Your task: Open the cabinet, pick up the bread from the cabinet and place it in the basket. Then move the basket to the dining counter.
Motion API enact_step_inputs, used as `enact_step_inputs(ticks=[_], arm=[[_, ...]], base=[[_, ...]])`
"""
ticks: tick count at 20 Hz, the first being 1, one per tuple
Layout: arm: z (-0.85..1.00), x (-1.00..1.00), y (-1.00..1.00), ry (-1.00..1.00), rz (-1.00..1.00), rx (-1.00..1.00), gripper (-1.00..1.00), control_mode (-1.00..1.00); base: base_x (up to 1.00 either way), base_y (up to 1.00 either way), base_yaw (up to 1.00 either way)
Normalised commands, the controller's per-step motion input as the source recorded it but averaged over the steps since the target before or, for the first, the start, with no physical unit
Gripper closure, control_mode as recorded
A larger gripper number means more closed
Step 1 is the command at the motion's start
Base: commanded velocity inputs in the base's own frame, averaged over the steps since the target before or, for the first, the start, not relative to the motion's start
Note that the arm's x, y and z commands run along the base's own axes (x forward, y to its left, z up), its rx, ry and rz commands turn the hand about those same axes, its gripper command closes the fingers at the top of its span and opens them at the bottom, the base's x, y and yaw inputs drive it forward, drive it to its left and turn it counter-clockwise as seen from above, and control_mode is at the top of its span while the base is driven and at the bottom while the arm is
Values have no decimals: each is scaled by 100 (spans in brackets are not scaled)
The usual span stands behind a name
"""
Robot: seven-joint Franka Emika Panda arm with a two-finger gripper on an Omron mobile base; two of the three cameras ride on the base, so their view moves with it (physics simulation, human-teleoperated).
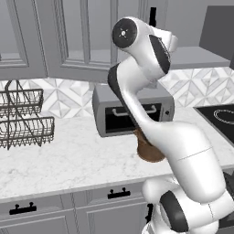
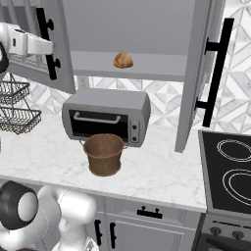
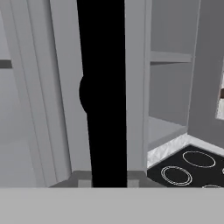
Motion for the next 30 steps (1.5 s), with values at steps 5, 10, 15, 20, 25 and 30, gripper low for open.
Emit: enact_step_inputs(ticks=[5,10,15,20,25,30], arm=[[4,-100,64,-1,-30,0,100,-100],[0,-100,87,-3,-29,-5,100,-100],[0,-78,66,1,-28,-1,-100,-100],[0,-1,11,1,-7,0,-100,-100],[-8,-2,3,0,0,0,-100,-100],[-35,14,37,0,2,0,-100,-100]], base=[[0,0,0],[0,0,0],[0,0,0],[0,0,0],[0,0,0],[0,0,0]])
